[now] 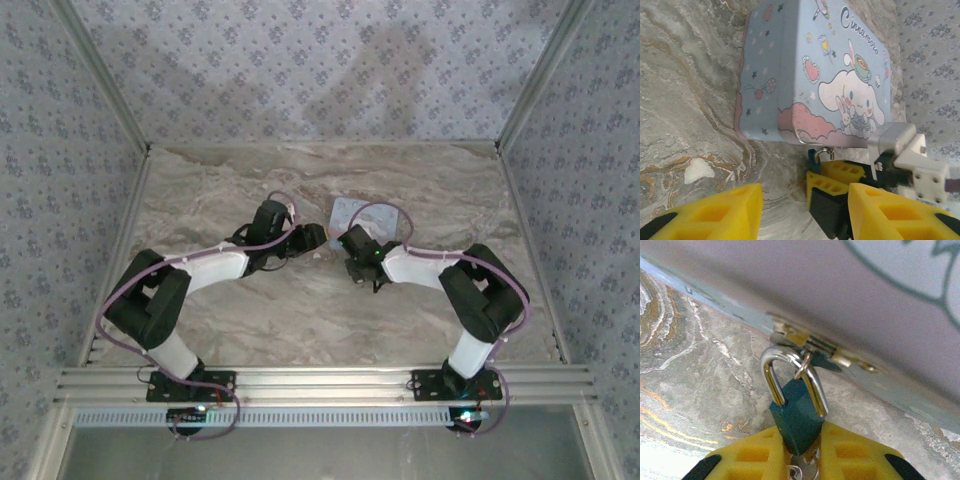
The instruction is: Unlock the padlock with the key
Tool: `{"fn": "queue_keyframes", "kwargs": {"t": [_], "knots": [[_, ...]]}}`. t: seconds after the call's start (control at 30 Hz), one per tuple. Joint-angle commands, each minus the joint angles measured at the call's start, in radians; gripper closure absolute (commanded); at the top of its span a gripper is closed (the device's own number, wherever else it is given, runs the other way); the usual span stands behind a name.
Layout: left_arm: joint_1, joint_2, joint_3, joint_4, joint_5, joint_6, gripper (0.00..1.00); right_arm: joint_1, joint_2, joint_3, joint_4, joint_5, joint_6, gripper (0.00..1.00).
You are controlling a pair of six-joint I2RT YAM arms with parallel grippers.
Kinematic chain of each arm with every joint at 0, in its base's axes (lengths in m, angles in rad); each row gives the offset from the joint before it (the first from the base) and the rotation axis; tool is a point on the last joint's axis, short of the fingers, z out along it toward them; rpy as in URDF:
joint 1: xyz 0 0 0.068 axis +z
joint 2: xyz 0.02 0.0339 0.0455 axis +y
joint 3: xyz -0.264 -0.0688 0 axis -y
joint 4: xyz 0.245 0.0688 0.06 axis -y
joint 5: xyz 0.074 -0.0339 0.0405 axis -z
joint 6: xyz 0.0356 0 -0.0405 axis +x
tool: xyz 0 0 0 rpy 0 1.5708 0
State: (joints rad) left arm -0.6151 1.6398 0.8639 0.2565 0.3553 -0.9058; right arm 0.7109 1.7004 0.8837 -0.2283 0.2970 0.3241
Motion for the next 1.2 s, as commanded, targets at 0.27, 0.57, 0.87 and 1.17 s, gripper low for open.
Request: {"fn": "queue_keyframes", "kwargs": {"t": [0.27, 0.57, 0.87, 1.17], "knots": [[0.010, 0.056, 0.092, -0.020, 0.003, 0.028, 0.51, 0.042, -0.060, -0.022, -0.089, 0.020, -0.061, 0.98], [0.031, 0.137, 0.183, -0.089, -0.043, 0.081, 0.51, 0.076, -0.121, -0.031, -0.114, 0.024, -0.209, 1.00], [0.036, 0.198, 0.247, -0.130, -0.049, 0.122, 0.51, 0.076, -0.162, -0.023, -0.118, -0.043, -0.331, 1.00], [0.038, 0.239, 0.295, -0.140, -0.007, 0.133, 0.51, 0.083, -0.168, -0.001, -0.134, -0.107, -0.396, 1.00]]}}
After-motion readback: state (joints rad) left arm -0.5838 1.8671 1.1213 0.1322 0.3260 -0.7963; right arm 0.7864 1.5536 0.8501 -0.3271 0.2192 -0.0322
